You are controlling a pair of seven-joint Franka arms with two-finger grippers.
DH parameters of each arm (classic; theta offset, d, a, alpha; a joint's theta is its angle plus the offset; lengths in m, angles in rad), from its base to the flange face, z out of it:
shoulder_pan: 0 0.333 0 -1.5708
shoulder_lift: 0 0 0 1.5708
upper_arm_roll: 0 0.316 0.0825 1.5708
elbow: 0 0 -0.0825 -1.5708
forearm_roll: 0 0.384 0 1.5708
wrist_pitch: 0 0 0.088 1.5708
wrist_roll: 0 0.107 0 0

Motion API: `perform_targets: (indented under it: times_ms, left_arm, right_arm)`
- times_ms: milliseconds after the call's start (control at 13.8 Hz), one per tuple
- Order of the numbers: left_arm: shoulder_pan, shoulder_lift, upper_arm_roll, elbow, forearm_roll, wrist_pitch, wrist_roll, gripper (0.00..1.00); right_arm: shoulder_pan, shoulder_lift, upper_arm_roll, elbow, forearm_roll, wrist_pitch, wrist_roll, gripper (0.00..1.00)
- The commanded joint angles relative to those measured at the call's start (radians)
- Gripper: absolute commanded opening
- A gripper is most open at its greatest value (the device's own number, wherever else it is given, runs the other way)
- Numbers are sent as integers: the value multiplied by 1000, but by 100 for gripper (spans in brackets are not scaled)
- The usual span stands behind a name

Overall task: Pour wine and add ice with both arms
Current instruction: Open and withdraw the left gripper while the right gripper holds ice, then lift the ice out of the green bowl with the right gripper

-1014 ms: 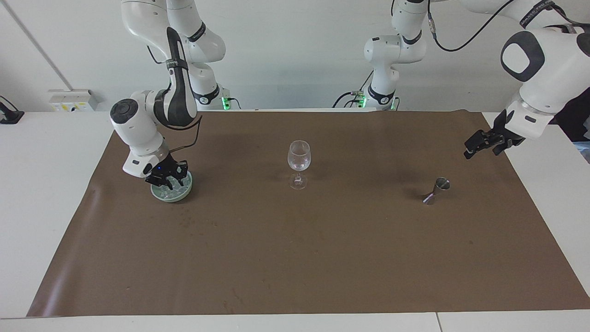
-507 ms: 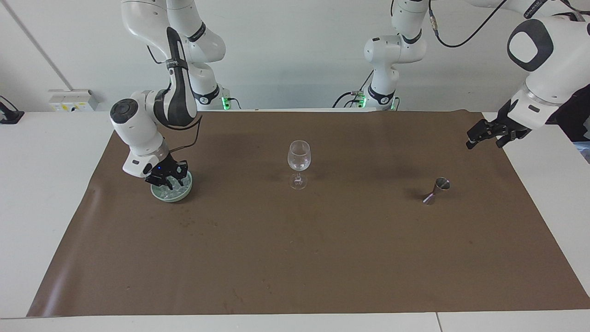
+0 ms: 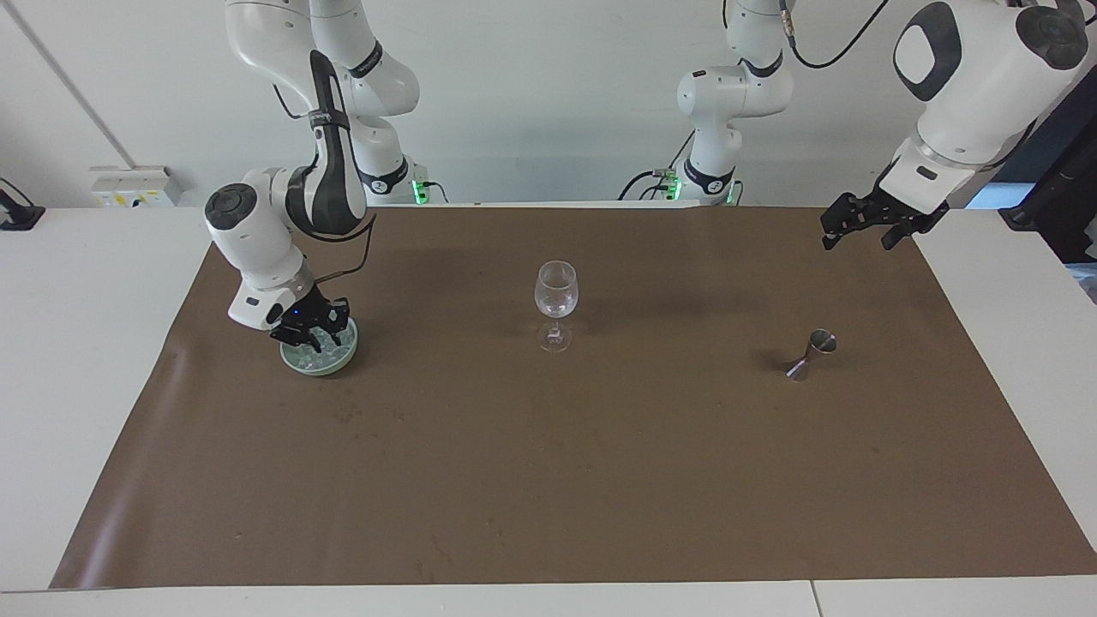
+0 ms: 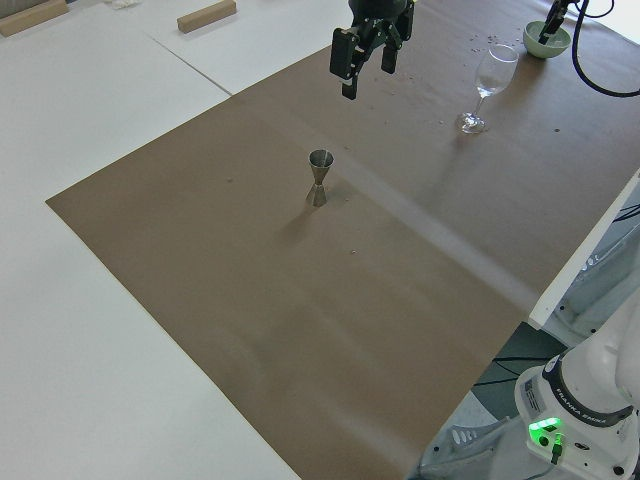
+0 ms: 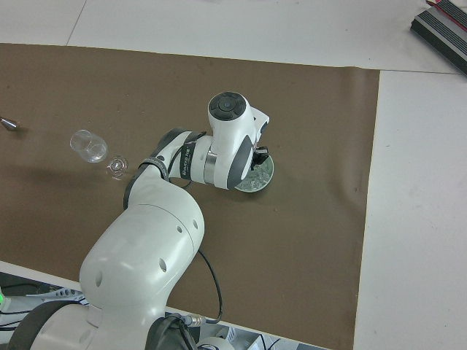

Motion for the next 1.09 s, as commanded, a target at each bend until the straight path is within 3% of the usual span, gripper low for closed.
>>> perform_targets:
  times_ms: [0,362,724,1014]
  left_arm:
    - [23,-27,-17,-30,17,21,6,100]
    - [20,-24,-17,-30,17,13,43,100]
    - [20,-24,-15,-27,17,26,41,100]
    - [20,-21,-16,-27,17,58,47,100]
  right_arm:
    - [-14,-12,6,-19,12,1,-26,23]
    - [-15,-12,6,-15,12,-1,-29,0]
    - [-11,-20,6,35,12,-38,-26,0]
    - [-12,-43,6,145,12,-218,-24,0]
